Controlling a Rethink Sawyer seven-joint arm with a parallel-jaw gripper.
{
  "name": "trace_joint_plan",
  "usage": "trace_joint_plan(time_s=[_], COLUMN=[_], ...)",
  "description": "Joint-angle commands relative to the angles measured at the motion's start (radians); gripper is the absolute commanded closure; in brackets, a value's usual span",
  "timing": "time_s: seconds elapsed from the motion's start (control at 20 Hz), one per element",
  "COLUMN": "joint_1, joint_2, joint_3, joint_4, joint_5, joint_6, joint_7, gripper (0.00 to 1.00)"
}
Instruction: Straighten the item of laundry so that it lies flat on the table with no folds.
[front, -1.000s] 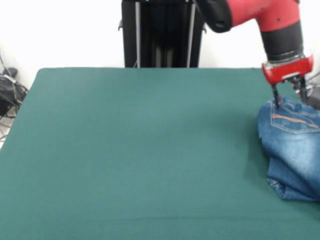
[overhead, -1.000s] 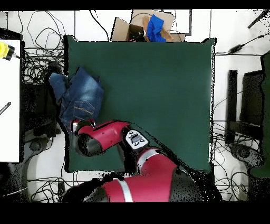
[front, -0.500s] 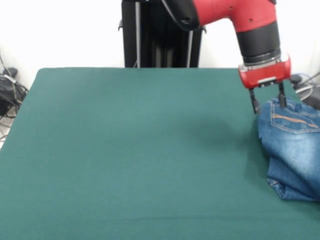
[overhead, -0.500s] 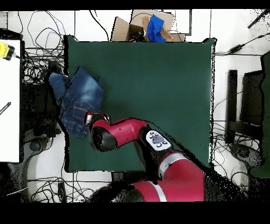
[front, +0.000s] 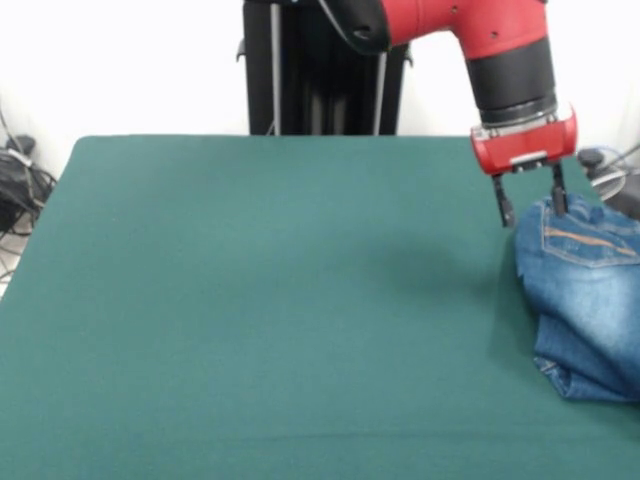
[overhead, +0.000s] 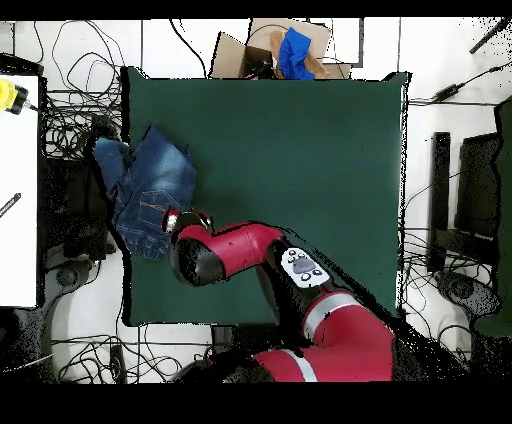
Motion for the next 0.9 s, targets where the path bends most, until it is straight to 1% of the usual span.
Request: trace_joint_plan(time_s=[0.05,0.4,0.5,0.75,0.9], joint_1=[0.042,0.051,0.053,0.068,0.074], joint_2=[0.074,0.045,0.024,0.023,-0.006], joint_3=[0.020,0.000,-0.005,-0.011,-0.014], joint_4=[-0.043,-0.031,-0.025,-0.036,-0.021], joint_5=[-0.047,-0.041,-0.038,-0.031,-0.022], joint_6=[0.029,0.030,0.033,0.048,0.058], joint_7=[0.026,0.032,0.033,0.030,0.036], gripper=[0.00,0.00,0.00,0.00,0.00])
